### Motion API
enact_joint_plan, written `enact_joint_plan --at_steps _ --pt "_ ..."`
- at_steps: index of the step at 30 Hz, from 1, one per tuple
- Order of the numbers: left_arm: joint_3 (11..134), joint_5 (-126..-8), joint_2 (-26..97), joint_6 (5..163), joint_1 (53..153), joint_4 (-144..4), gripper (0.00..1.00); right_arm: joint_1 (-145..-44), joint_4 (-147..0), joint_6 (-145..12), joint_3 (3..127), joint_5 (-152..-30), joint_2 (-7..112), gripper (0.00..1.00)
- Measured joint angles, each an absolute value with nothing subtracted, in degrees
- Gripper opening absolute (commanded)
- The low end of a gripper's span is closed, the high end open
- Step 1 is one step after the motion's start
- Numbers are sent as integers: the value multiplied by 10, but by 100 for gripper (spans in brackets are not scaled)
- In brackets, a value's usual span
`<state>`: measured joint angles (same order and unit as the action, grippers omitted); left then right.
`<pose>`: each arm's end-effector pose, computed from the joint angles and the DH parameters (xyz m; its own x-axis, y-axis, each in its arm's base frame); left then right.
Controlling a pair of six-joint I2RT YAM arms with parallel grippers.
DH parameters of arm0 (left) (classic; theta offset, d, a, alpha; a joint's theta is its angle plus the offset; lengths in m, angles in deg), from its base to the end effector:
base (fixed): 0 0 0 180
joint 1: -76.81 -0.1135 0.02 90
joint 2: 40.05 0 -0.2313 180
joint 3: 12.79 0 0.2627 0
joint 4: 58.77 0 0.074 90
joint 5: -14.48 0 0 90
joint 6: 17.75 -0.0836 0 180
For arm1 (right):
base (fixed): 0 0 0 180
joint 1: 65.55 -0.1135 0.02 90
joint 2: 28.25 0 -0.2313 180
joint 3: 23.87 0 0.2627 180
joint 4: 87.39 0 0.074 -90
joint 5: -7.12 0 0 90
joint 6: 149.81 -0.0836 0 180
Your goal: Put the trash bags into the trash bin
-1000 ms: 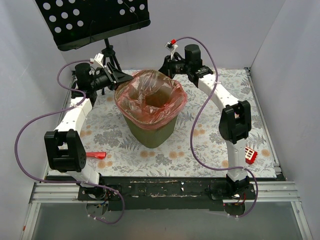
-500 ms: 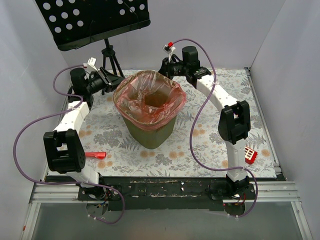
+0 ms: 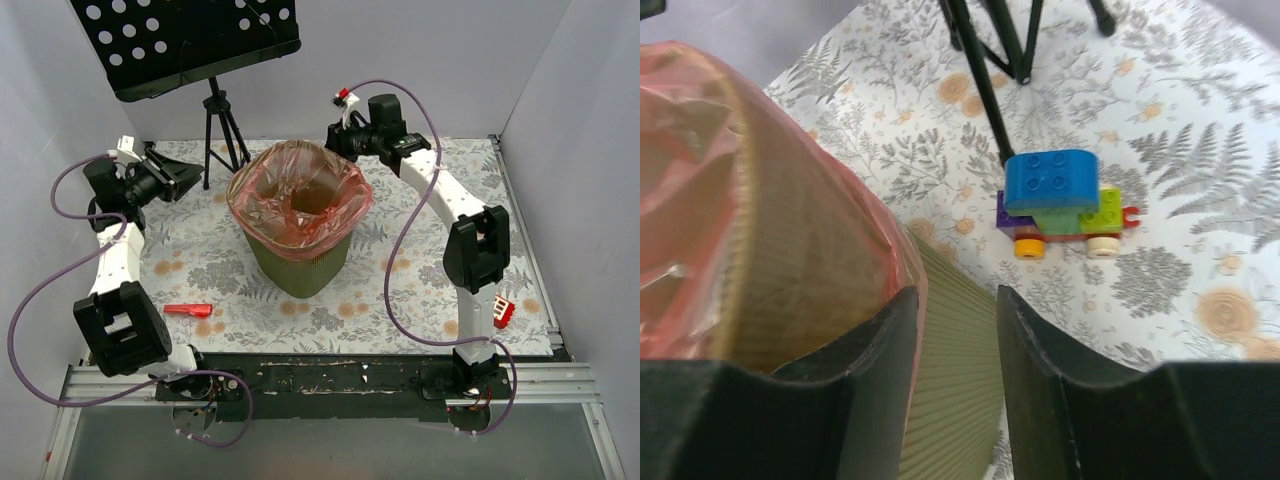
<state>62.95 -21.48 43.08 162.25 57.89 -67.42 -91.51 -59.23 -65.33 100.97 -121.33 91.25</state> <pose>0.3730 0.0563 0.2753 -0.5455 -0.8077 0.2237 -0.2614 -0.0896 -0.9611 0.4484 0.2761 0.2852 -0.4296 -0.1254 -0.8943 -0.8206 0.4675 0.3287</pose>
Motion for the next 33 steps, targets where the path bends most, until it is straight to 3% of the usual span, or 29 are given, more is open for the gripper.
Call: enact_joint_plan --at_steps 7,20,27,33 --pt "609 -106 369 1636 548 -709 51 -900 -574 -606 1014 -1143 828 52" --pt "605 11 338 1545 555 -881 36 -875 -533 -502 915 -1085 626 51" --pt "588 18 312 1530 592 -909 33 -877 -501 -484 888 -1085 616 51" --pt "581 17 301 1544 598 -898 19 -877 -498 -482 883 -1086 616 51"
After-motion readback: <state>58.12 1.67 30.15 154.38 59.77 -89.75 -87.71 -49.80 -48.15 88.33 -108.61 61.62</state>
